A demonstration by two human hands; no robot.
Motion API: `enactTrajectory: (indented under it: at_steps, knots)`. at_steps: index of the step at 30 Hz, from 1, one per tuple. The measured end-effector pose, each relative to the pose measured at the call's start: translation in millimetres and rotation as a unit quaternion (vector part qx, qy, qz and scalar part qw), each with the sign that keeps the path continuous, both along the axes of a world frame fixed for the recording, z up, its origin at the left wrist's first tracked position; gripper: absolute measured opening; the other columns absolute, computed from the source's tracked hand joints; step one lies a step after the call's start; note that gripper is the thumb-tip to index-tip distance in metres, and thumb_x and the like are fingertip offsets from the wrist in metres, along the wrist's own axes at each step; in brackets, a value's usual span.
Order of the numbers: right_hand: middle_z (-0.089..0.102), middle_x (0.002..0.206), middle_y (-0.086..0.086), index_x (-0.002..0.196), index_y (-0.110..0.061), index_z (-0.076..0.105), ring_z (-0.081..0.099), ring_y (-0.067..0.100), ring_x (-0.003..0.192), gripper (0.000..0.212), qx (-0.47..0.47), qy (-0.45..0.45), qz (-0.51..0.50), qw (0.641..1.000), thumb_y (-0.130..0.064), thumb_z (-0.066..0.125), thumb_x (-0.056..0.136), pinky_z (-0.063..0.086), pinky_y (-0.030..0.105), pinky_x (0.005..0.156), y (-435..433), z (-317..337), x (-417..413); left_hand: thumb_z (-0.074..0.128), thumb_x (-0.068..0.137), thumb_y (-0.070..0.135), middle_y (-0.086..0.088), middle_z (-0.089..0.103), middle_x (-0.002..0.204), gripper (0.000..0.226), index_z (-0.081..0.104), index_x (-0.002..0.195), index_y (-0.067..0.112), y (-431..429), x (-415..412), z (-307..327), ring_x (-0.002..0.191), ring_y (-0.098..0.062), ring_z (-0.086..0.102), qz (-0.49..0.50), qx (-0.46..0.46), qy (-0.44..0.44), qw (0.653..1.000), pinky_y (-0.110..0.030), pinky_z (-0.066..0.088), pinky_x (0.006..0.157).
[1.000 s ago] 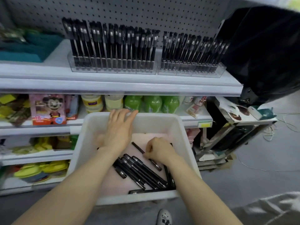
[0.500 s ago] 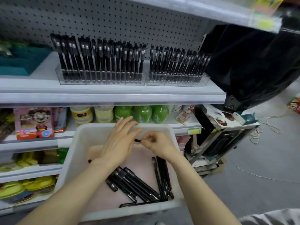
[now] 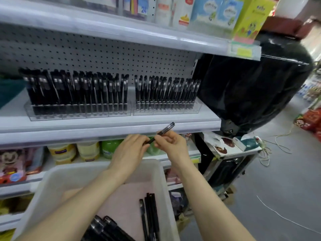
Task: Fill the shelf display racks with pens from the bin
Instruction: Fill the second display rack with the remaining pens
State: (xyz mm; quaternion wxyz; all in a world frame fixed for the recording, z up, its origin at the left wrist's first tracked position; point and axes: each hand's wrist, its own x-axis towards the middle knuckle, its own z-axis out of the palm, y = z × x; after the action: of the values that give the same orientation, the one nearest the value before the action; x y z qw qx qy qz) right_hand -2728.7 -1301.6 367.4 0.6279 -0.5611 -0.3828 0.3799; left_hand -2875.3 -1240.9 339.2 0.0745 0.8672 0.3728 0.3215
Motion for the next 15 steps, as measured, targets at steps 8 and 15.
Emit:
enactTrajectory:
  at_steps: [8,15]
  knots:
    - [0.07,0.077,0.008,0.093,-0.009,0.067,0.066,0.014,0.067,0.011,0.001,-0.111,-0.121,0.986,-0.015,0.059,0.096,0.053,0.028,0.068,22.4,16.0,98.7,0.052,0.099,0.023,-0.002,0.049,0.139,0.041,0.05,0.14,0.017,41.0,84.6,32.4,0.128,-0.022,0.041,0.001,0.039,0.032,0.999,-0.04,0.044,0.099]
    - [0.069,0.079,0.0,0.094,-0.007,0.063,0.065,0.003,0.064,0.018,0.041,-0.271,-0.225,0.935,-0.022,0.053,0.099,0.056,0.027,0.069,51.0,52.6,183.3,0.057,0.095,0.017,-0.008,0.04,0.148,0.056,0.037,0.148,0.013,80.7,140.8,44.7,0.136,-0.028,0.035,0.05,0.102,0.1,0.988,-0.041,0.029,0.115]
